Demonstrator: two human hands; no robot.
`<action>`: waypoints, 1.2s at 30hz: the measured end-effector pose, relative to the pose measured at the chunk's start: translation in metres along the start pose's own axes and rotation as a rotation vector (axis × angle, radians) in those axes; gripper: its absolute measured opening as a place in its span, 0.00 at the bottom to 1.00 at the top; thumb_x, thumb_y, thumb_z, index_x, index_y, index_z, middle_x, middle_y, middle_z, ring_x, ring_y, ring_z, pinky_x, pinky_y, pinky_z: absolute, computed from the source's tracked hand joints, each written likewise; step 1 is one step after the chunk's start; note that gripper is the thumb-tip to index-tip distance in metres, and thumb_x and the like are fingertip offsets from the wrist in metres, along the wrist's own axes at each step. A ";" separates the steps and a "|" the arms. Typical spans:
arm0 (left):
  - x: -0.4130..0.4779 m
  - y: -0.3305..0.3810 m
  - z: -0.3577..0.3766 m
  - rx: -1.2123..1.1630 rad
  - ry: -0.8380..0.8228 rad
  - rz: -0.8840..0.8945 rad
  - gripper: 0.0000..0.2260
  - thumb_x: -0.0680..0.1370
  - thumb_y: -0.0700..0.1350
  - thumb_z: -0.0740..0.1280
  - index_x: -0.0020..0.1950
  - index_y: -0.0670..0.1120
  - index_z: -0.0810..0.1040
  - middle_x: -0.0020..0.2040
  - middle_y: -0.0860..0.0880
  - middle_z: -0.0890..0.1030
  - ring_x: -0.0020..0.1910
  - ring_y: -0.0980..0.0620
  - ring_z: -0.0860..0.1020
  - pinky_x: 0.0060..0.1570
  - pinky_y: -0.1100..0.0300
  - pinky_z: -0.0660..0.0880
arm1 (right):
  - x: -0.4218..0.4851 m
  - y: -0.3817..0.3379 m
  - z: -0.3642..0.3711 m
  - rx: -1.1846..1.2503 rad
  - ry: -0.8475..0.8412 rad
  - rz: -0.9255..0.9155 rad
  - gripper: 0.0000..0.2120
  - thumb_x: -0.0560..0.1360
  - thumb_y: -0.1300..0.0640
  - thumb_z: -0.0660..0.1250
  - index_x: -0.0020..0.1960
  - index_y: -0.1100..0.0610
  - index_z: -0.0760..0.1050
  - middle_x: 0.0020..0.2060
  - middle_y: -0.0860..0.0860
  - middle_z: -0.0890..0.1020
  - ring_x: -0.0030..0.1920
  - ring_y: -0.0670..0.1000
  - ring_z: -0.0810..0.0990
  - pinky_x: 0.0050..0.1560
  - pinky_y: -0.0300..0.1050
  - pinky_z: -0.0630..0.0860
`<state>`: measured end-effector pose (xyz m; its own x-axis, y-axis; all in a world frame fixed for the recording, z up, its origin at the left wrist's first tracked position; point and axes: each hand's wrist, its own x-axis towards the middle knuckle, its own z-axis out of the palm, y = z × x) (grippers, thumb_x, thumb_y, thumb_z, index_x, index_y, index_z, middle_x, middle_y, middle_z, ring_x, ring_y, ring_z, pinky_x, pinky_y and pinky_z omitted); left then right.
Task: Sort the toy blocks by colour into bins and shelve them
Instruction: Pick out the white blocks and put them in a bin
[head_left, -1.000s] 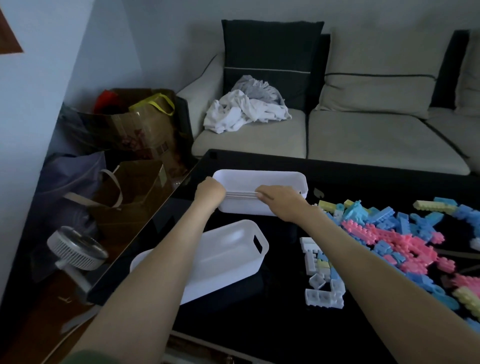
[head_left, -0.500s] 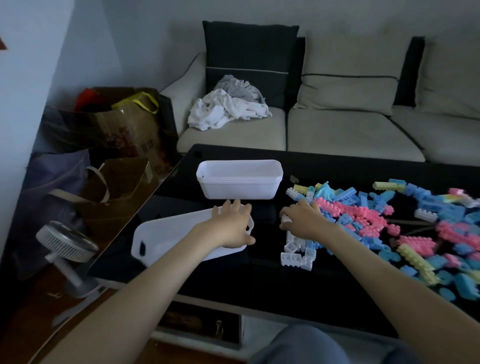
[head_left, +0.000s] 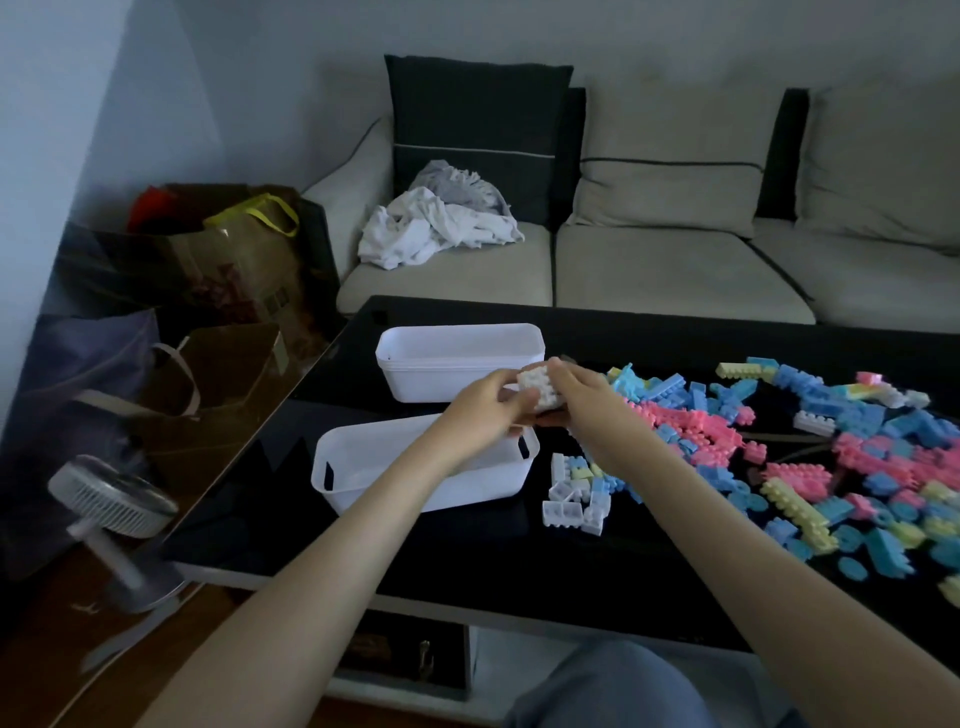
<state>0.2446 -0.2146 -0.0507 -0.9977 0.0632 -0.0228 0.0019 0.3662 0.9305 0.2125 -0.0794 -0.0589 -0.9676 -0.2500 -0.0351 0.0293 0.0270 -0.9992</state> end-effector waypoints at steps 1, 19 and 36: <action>-0.001 -0.002 -0.001 -0.060 0.009 -0.025 0.14 0.80 0.45 0.63 0.64 0.43 0.72 0.55 0.44 0.81 0.50 0.47 0.82 0.55 0.53 0.78 | 0.000 0.003 0.005 0.010 -0.005 0.008 0.16 0.82 0.55 0.52 0.56 0.60 0.76 0.51 0.59 0.81 0.50 0.55 0.81 0.53 0.49 0.78; -0.017 -0.033 -0.055 -0.078 0.032 -0.179 0.03 0.78 0.43 0.67 0.47 0.44 0.78 0.44 0.47 0.80 0.40 0.54 0.78 0.42 0.62 0.74 | 0.002 0.018 0.048 0.011 -0.135 -0.103 0.16 0.83 0.58 0.50 0.48 0.59 0.75 0.41 0.53 0.79 0.39 0.47 0.79 0.38 0.37 0.76; -0.040 -0.015 0.038 0.948 0.092 0.548 0.09 0.78 0.43 0.63 0.55 0.40 0.72 0.53 0.42 0.75 0.52 0.41 0.74 0.46 0.48 0.71 | 0.010 0.055 -0.028 -1.324 -0.262 0.054 0.14 0.77 0.55 0.57 0.62 0.50 0.71 0.61 0.51 0.74 0.66 0.57 0.67 0.66 0.57 0.61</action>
<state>0.2870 -0.1870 -0.0777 -0.8467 0.3806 0.3719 0.4584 0.8766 0.1466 0.1970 -0.0532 -0.1140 -0.8925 -0.3908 -0.2250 -0.3402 0.9110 -0.2330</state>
